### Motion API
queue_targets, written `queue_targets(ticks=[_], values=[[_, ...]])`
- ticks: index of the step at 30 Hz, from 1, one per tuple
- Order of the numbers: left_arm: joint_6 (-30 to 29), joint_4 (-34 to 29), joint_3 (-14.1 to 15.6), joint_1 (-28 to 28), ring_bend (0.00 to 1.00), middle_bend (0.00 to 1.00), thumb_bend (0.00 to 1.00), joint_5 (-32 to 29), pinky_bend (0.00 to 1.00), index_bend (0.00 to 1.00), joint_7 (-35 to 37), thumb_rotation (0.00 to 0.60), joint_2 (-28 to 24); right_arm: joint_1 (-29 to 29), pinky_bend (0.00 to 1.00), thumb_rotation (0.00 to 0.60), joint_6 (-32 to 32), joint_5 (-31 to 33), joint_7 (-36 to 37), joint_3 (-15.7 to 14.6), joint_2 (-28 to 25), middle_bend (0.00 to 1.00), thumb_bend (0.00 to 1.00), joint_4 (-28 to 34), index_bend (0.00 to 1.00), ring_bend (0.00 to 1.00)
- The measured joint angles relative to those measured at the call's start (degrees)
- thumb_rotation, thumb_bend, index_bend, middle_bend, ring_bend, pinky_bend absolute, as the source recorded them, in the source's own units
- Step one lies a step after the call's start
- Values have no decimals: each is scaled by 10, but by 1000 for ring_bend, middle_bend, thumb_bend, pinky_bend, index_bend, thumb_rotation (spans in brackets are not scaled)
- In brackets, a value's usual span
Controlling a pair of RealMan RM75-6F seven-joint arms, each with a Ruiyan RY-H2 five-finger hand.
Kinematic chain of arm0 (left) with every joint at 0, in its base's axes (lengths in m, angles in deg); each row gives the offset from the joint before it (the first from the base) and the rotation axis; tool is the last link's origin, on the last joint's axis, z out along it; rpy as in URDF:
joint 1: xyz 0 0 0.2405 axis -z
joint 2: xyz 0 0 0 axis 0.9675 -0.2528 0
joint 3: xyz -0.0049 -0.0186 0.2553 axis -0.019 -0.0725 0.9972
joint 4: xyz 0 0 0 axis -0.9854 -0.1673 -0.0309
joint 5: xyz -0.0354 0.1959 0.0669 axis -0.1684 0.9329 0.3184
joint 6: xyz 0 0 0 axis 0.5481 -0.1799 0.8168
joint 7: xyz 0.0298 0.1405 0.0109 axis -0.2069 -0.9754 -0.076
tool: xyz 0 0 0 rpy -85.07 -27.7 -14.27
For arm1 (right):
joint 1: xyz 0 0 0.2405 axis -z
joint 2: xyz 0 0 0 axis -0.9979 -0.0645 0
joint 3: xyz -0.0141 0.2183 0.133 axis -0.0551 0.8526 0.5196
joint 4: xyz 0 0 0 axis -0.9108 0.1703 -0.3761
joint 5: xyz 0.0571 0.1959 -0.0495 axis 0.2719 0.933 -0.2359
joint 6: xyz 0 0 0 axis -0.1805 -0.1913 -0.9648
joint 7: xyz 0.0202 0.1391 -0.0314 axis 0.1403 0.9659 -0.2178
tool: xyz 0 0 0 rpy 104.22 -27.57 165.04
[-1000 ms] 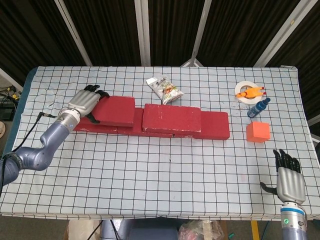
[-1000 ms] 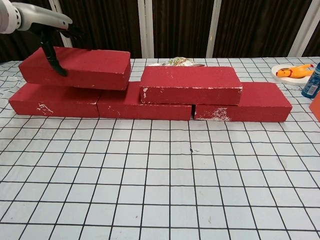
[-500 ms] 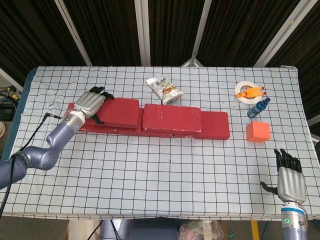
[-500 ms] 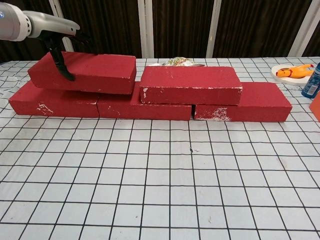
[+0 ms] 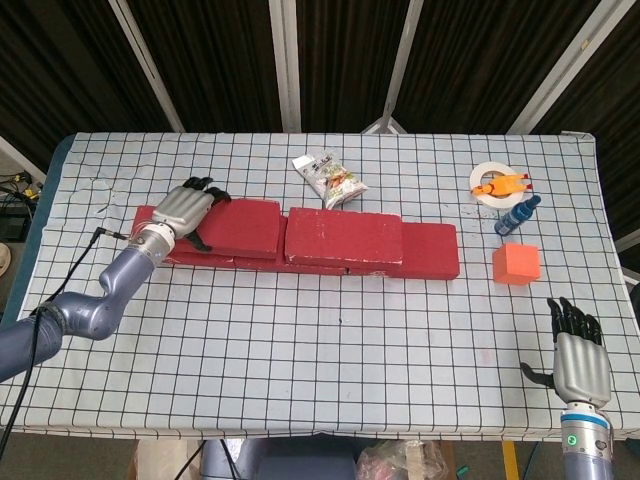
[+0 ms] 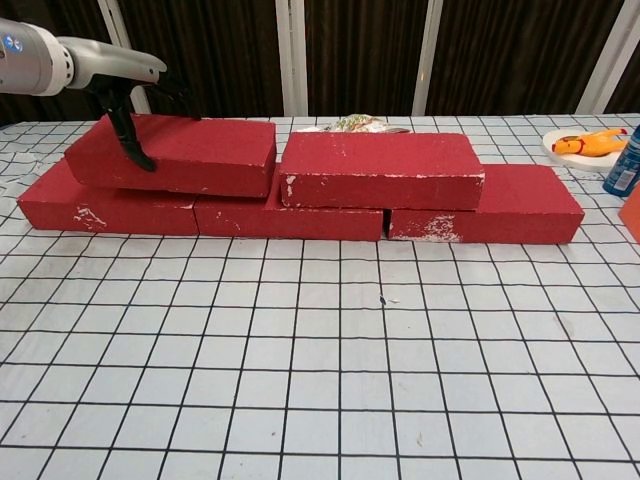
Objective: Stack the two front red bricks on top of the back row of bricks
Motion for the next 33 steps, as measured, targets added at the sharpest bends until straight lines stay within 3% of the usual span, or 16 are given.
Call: queue_targets(ticks=[33], values=[[-21,-3,15,10,0,225,0,-25,29,240,-20,600,14,-2,0,600,-1,2,6,-1,-1,0,184,0,19,0]])
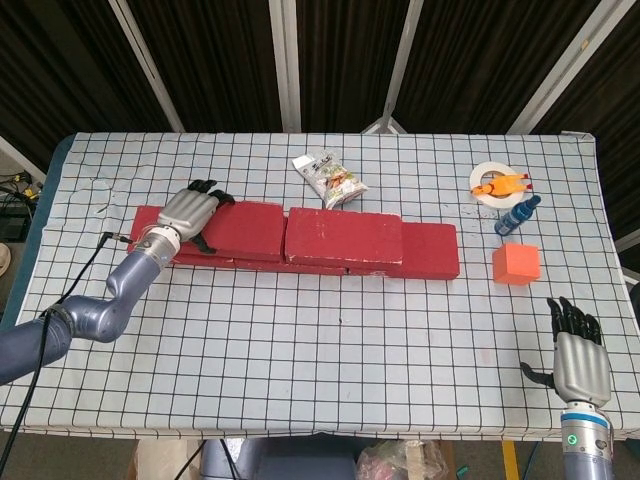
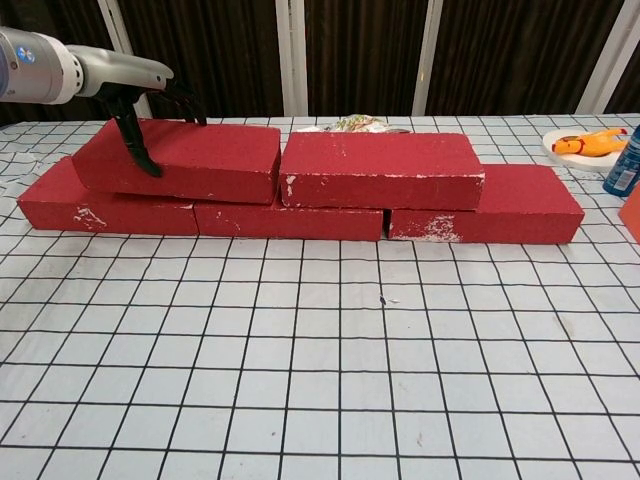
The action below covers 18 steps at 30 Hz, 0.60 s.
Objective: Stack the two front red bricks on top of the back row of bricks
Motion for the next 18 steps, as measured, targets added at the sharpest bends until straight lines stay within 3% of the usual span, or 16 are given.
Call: queue_targets(ticks=[18], values=[[-11,1,0,2,0,218,0,-9,29,230,-8,600,11,1,0,600,-1,2,2,0,-3,0,184,2,19,0]])
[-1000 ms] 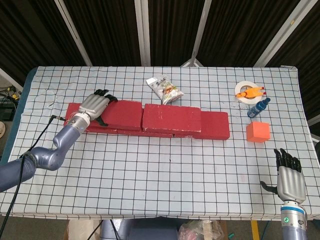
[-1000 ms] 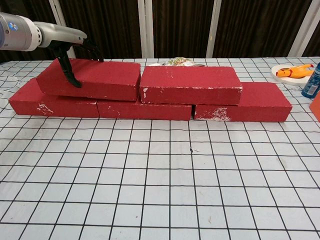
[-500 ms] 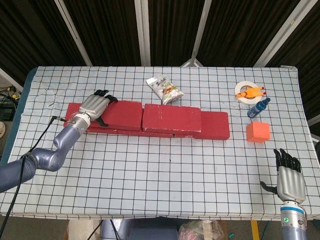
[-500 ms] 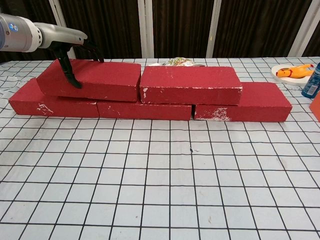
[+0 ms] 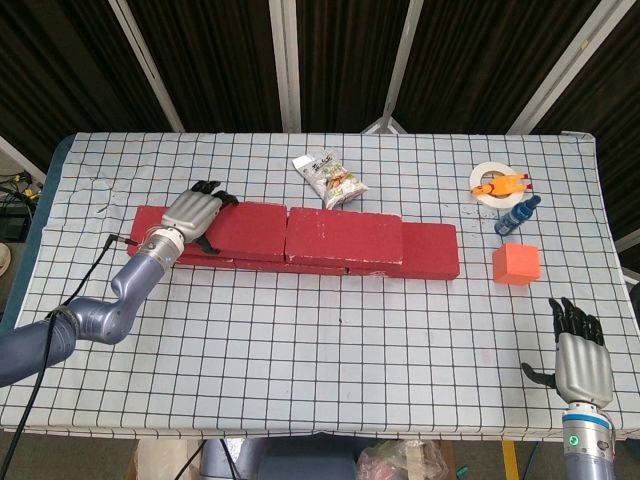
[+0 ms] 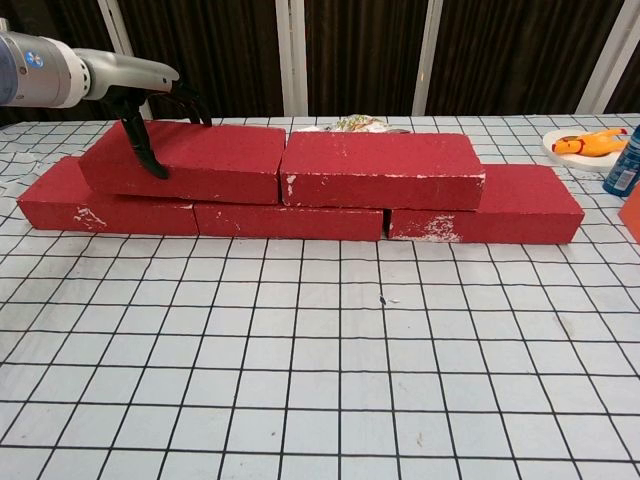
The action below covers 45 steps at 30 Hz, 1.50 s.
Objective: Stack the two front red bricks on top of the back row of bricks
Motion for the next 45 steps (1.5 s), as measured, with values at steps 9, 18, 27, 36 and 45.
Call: queue_targets(ticks=[9,18,27,36,45], values=[[2,5,0,0,0,212,0,-3,28,210,1,600,5,-1,0,600,0,2,-3,0,1,0,185,0,19,0],[6,6,-2,-1,0,207,0,1,26,206,8,600,7,-1,0,600,-3,4,-4,0,2,0,185,0,19,0],[3,10,1,1,0,194,0,-1,26,191,0,600,10,-1,0,600,-4,5,-5,1,3,0,184,1,19,0],[-3,10,1,2,0,183,0,-8,26,182,-7,600,13,-2,0,600,-3,9,-7,1,4,0,184,1,19,0],[-5,5,3,2,0,176,0,-21,25,169,-16,600,10,-2,0,600,-4,12,-8,2,5,0,184,2,19,0]])
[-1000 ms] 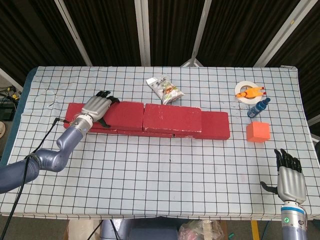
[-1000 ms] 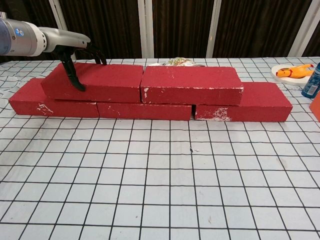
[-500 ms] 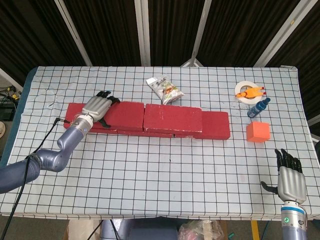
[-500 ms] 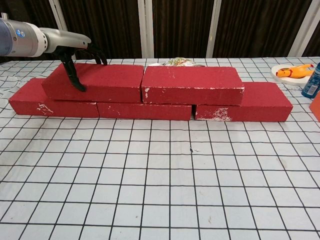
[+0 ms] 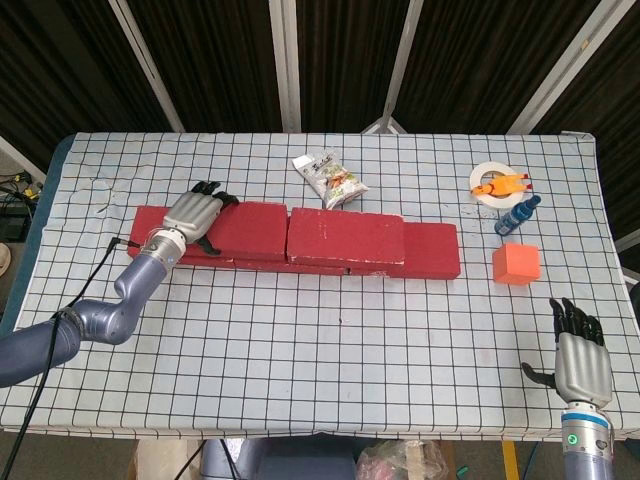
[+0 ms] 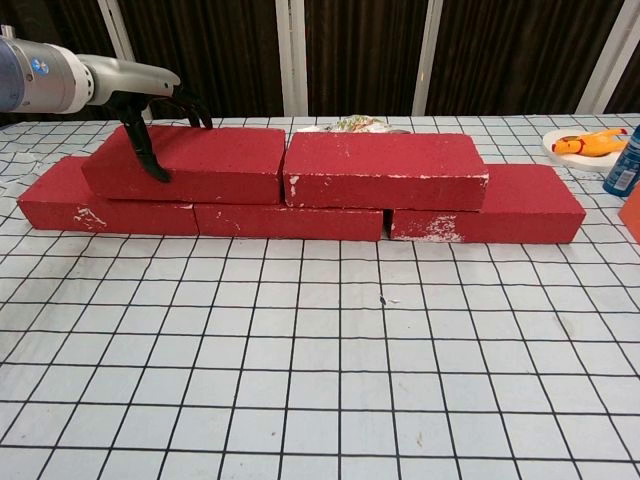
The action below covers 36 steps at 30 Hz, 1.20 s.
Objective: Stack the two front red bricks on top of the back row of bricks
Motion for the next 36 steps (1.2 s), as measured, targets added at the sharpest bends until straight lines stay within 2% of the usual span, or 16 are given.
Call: queue_targets(ticks=[20,36], values=[[1,-3,2,3,0,135,0,-6,11,133,-5,600,4,-1,0,600,-6,8,-4,4,4,0,184,1,19,0],[8,-7,8,11,0,8,0,-30,0,76,-15,600,2,-1,0,600,-8,14,-7,6,7,0,185,1,19,0]])
